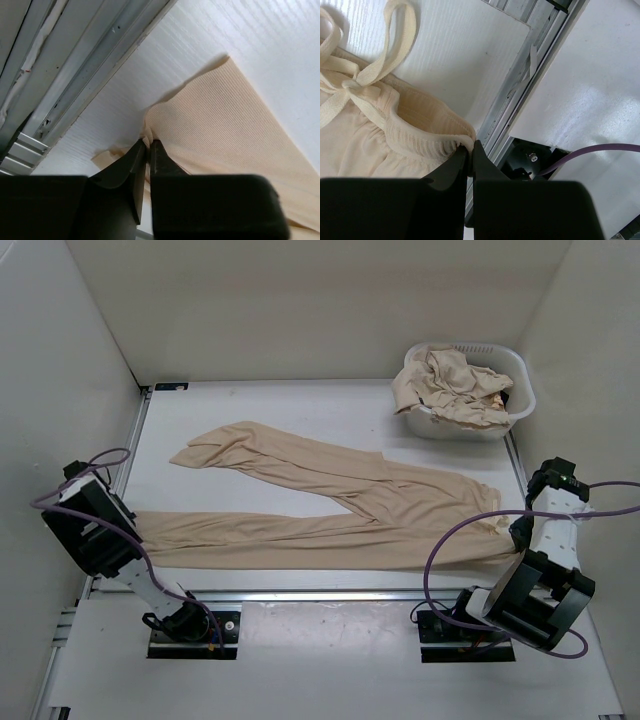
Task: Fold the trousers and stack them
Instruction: Flatten the trousers out
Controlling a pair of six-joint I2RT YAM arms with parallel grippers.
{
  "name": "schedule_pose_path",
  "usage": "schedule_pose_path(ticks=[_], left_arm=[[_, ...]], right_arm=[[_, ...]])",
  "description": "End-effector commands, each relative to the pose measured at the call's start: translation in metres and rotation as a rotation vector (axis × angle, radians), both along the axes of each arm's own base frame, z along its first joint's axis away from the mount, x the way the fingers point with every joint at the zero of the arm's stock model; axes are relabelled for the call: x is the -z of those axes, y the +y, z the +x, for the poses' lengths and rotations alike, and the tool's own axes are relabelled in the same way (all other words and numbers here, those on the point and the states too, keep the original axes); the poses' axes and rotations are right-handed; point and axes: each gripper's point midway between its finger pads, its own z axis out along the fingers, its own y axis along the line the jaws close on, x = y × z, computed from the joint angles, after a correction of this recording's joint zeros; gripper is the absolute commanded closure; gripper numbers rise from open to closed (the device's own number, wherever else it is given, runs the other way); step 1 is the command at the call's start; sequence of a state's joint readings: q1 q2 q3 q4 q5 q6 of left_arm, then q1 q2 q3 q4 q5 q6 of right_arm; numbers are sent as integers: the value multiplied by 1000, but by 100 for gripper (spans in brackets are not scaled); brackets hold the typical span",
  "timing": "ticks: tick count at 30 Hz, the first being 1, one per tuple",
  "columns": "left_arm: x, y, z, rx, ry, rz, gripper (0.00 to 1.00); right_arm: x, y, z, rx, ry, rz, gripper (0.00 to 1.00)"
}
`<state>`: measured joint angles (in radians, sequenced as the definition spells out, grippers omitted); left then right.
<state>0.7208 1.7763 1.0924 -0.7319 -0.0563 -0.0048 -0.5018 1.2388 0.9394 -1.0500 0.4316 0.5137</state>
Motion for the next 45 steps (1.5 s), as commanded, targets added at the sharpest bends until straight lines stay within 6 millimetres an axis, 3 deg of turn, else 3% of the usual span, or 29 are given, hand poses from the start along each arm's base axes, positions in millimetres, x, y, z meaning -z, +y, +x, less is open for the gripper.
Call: schedule_pose_path(ticks=[1,11,14,17,19,20,23,27,33,35,39,45], left_arm=[[-12,6,1,2,-34,68,80],[-73,18,0,-19,-143,234,75],[-85,18,2,-16,-174,247,86],[-94,13,4,-7,-186,225,86],[-93,12,5,-4,-193,217,86],[-82,11,1,-7,-156,201,86],[-50,11,-8,-13,-45,148,74],[-33,5,-3,5,-29,97,51],[-18,11,0,2,0,95,48],[-16,9,-3,2,8,88,53],[-10,5,-7,2,16,81,86],[-37,9,-3,-1,-52,140,86]], right_arm=[[-12,-9,10,-3,-42,-40,100],[-16,-8,13,-5,-64,-38,100],[-16,-8,13,-5,-64,-38,100],[-17,-7,14,-16,-75,-34,100],[-17,-7,14,-16,-75,-34,100],[-17,-7,14,-16,-83,-39,100],[-15,-5,13,-18,-87,-31,100],[-17,-5,13,-18,-103,-40,100],[-16,-4,10,-26,-100,-40,100],[-16,-4,10,-26,-100,-40,100],[-16,-4,10,-26,-100,-40,100],[-18,-3,13,-28,-112,-37,100]])
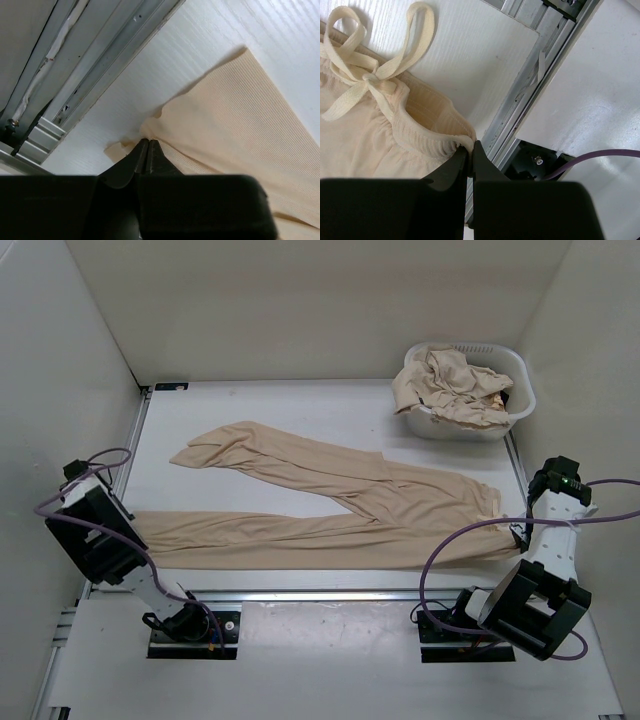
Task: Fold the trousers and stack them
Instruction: Flatten the trousers out
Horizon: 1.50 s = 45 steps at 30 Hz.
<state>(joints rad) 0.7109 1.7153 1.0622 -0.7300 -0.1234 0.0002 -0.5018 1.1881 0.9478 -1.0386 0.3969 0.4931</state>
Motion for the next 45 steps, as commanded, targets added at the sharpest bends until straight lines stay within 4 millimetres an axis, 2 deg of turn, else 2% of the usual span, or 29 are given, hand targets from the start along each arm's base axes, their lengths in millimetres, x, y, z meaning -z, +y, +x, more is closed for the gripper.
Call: schedule_pose_path(ticks=[1,3,6,8,10,11,13,15,18,24,25,27,29,30,31,33,34,36,37,39,40,42,43,44,45], left_arm=[[-41,8,7,-1,-104,108,86],[-61,11,11,-1,-156,152,86],[-114,17,21,3,-280,242,86],[-155,15,27,15,-357,275,86],[-177,13,31,28,-397,278,86],[-196,17,36,29,-421,299,86],[-208,14,35,33,-421,286,86],[-220,18,40,34,-433,297,86],[-239,22,38,22,-439,333,86],[-277,26,15,-29,-428,438,86],[-291,25,14,-30,-457,462,86],[-299,22,8,-36,-464,480,86],[-298,19,8,-31,-462,469,86],[-290,19,11,-23,-452,445,86],[-276,21,20,-7,-437,399,86],[-266,26,38,14,-435,348,86],[-251,30,60,44,-409,291,86],[-228,26,83,87,-354,214,86],[-196,17,108,140,-295,138,86],[-171,6,134,193,-253,95,86],[-132,-8,150,241,-168,44,86],[-106,-17,164,275,-109,26,86],[-77,-24,175,300,-67,-2,86],[-70,-19,180,297,-54,5,86],[-62,-23,188,312,-45,-1,86]], right_arm=[[-8,-4,4,-2,-34,-28,100],[-12,-7,3,12,-29,-44,100],[-25,-11,7,36,-55,-64,100],[-42,-16,9,65,-87,-100,100],[-55,-20,14,80,-116,-123,100],[-58,-21,16,80,-126,-128,100],[-61,-21,15,80,-127,-129,100],[-70,-23,20,81,-153,-142,100],[-80,-25,23,82,-176,-154,100],[-103,-26,25,93,-241,-182,100],[-109,-26,26,93,-261,-192,100],[-111,-22,27,85,-281,-177,100],[-104,-18,34,70,-301,-145,100],[-94,-14,35,51,-289,-119,100],[-90,-12,38,27,-295,-101,100],[-81,-9,50,-2,-303,-56,100],[-79,-9,54,-6,-303,-45,100],[-72,-12,62,-19,-289,-32,100],[-69,-12,66,-24,-291,-20,100],[-62,-14,76,-38,-289,-3,100],[-56,-15,77,-48,-275,0,100],[-46,-16,82,-59,-261,17,100],[-43,-16,81,-71,-252,17,100],[-40,-15,85,-75,-255,29,100],[-32,-14,82,-73,-232,42,100]])
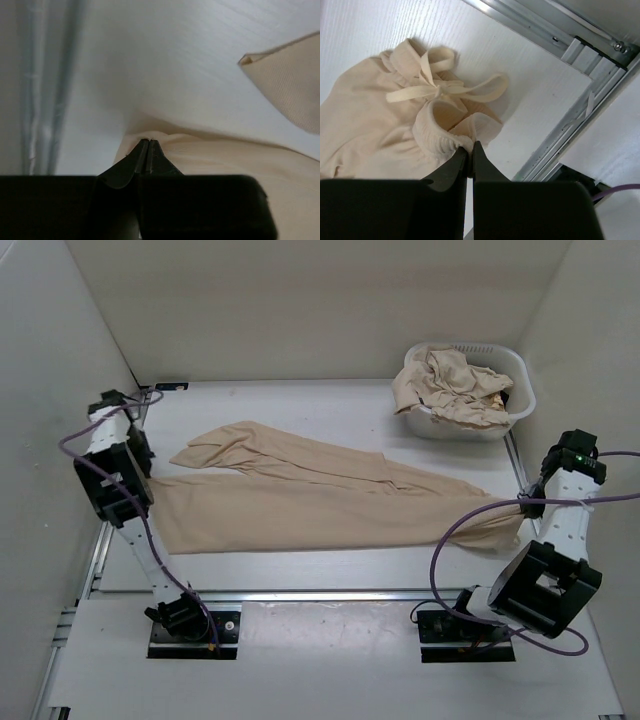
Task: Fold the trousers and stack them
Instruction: Flatten the trousers out
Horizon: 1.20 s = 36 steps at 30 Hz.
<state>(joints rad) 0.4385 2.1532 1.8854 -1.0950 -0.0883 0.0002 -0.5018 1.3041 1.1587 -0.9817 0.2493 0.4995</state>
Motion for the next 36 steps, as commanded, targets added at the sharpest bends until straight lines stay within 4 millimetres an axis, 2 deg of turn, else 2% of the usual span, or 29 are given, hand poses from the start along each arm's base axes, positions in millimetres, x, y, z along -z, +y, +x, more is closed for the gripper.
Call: schedule_pose_path(ticks=[1,2,3,4,6,7,8,9,10,11,12,14,15,16,18,19,22,23,28,32,33,34,35,36], left_arm=[[-2,-5,20,31,-8,14,86],[5,-6,31,41,-8,14,86],[6,-9,36,51,-11,15,82],[6,-9,36,51,-11,15,67],[-4,-12,34,53,-30,14,48],[-9,-13,31,53,-38,17,44],[-15,-15,25,53,-41,19,41],[-27,-11,9,30,-64,15,37],[-34,-8,4,18,-90,15,37],[-56,-1,-9,-10,-141,25,35],[-45,-9,-28,-18,-108,-15,35],[-46,-10,-47,-38,-109,-13,35],[-54,-12,-59,-47,-128,-3,34],[-34,-17,-83,-66,-66,-22,34],[-22,-22,-104,-82,-37,-23,32],[-8,-25,-125,-104,6,-28,31],[15,-25,-145,-135,41,-38,29],[30,-28,-157,-148,81,-61,29],[71,-38,-168,-147,164,-120,29],[92,-48,-173,-143,206,-179,27],[92,-48,-173,-143,207,-179,30],[95,-51,-173,-142,210,-197,37],[95,-51,-173,-142,210,-197,52],[95,-52,-172,-141,205,-206,86]], right_arm=[[8,-4,11,-47,-29,-7,100],[10,-4,11,-47,-21,-3,100],[10,-4,11,-47,-21,-2,100],[14,-2,9,-47,-12,3,100],[14,0,11,-65,-18,16,100],[11,1,10,-65,-27,11,100],[11,2,11,-69,-31,18,100],[11,2,11,-69,-40,13,100],[8,4,12,-74,-54,17,100],[12,5,10,-74,-45,23,100],[14,8,8,-77,-45,33,100],[15,8,7,-77,-52,29,100],[15,8,7,-77,-52,29,100],[15,10,5,-77,-53,28,100],[13,10,5,-78,-61,23,100],[13,10,5,-78,-61,23,100],[13,12,4,-73,-69,32,100],[17,14,2,-73,-60,38,100],[24,18,-3,-76,-47,55,100],[24,22,-13,-31,-23,71,100],[26,28,-18,-25,-5,97,100],[26,36,-20,-38,-14,133,100],[25,39,-21,-7,-26,154,100],[28,44,-28,7,-24,175,100]])
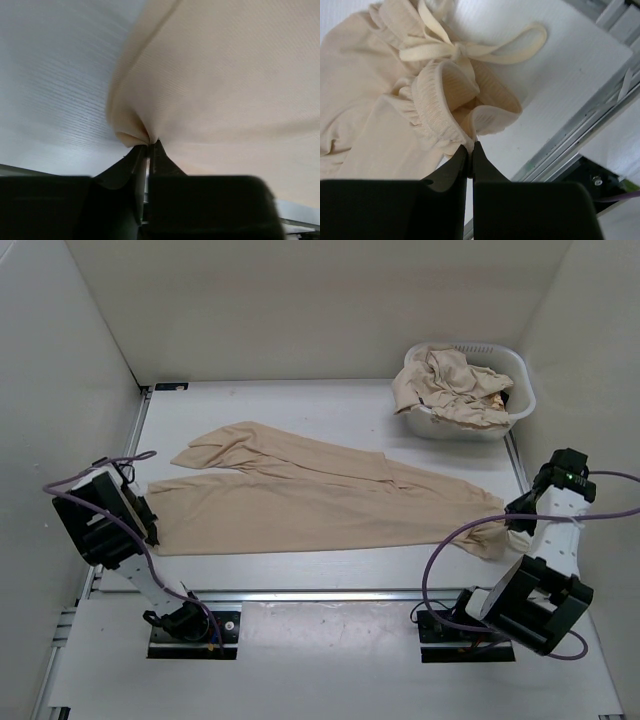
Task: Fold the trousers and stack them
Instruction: Flatten the trousers out
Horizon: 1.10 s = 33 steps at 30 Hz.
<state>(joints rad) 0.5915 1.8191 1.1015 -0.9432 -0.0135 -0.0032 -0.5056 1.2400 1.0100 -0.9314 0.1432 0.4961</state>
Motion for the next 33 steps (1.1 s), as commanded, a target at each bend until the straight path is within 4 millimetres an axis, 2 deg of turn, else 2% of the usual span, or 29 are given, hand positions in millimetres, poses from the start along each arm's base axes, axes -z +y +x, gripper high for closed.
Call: schedule_pose_path(ticks=[1,5,6,8,9,11,12,15,17,19,24,26,27,29,30,31,32,33], left_arm=[[25,0,6,5,-22,-3,86],[15,17,-3,-52,-42,38,86],[5,32,-8,-91,-58,83,86],[-9,46,-17,-133,-70,136,86],[-23,58,-30,-175,-69,186,86],[-36,68,-42,-213,-65,237,86],[-44,74,-55,-245,-52,274,86],[-46,74,-79,-280,-3,306,86],[-44,73,-88,-289,22,314,86],[-41,73,-96,-298,52,318,86],[-33,75,-107,-301,119,320,86],[-31,72,-109,-299,132,308,86],[-31,72,-109,-299,132,308,86],[-38,76,-101,-300,113,296,74],[-43,76,-97,-300,95,281,69],[-48,75,-91,-300,73,258,55],[-59,75,-73,-293,7,228,47],[-69,70,-69,-283,-7,210,44]], right_arm=[[1,17,-20,57,-11,82,100],[8,24,-39,173,12,142,100],[7,25,-43,197,14,148,100],[-3,29,-51,223,21,148,100],[-8,32,-53,242,20,154,100],[-16,42,-67,263,36,168,100],[-15,44,-74,288,50,166,100],[-10,46,-94,315,105,129,100],[-7,39,-107,343,150,74,100],[-4,33,-113,362,176,38,100],[-10,15,-151,496,322,-121,98],[-14,7,-155,518,328,-175,87],[-17,4,-155,521,324,-190,63],[-23,-1,-152,517,318,-214,33],[-26,-2,-149,502,309,-220,25],[-33,-7,-143,483,289,-231,18],[-38,-7,-137,452,270,-242,16],[-44,-10,-130,438,237,-256,16]])
